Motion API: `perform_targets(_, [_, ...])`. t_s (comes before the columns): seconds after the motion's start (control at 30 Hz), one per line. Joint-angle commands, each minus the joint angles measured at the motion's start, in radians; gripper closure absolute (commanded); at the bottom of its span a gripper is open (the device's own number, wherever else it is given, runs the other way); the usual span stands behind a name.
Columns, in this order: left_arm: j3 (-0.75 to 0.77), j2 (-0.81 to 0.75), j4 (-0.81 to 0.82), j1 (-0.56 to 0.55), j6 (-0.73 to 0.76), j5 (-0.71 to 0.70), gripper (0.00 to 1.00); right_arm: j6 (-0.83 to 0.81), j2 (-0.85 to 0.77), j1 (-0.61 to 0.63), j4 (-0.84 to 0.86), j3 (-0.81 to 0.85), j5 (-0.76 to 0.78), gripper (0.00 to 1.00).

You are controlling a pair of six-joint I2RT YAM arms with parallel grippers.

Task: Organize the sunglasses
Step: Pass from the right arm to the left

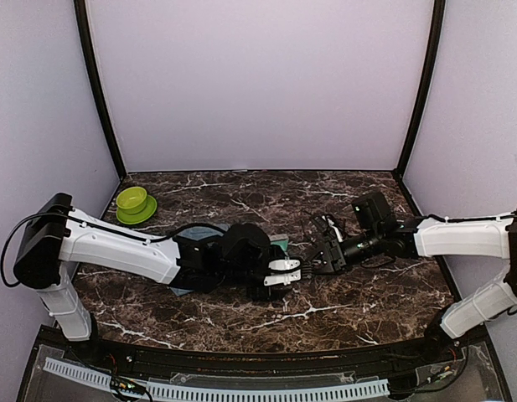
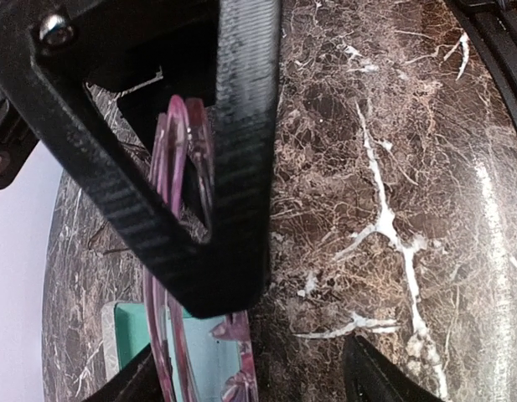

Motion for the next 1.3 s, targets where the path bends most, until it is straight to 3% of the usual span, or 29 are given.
perform_targets(0.0, [0.043, 0.026, 0.009, -0.003, 0.006, -0.04, 0.31, 0.01, -0.009, 0.007, 0.045, -0.011, -0.02, 0.71])
perform_targets(0.4, [0.049, 0.039, 0.052, -0.003, 0.006, -0.143, 0.46, 0.01, 0.003, 0.007, 0.053, -0.022, -0.025, 0.7])
perform_targets(0.67, [0.053, 0.045, 0.054, -0.002, -0.007, -0.147, 0.46, 0.014, 0.009, 0.007, 0.056, -0.018, -0.024, 0.7])
perform_targets(0.97, [0.07, 0.044, 0.021, -0.003, -0.034, -0.116, 0.62, 0.02, 0.014, 0.007, 0.062, -0.017, -0.022, 0.68])
perform_targets(1.27, [0.072, 0.042, -0.003, -0.003, -0.056, -0.121, 0.64, 0.011, 0.008, 0.007, 0.042, -0.012, -0.012, 0.55])
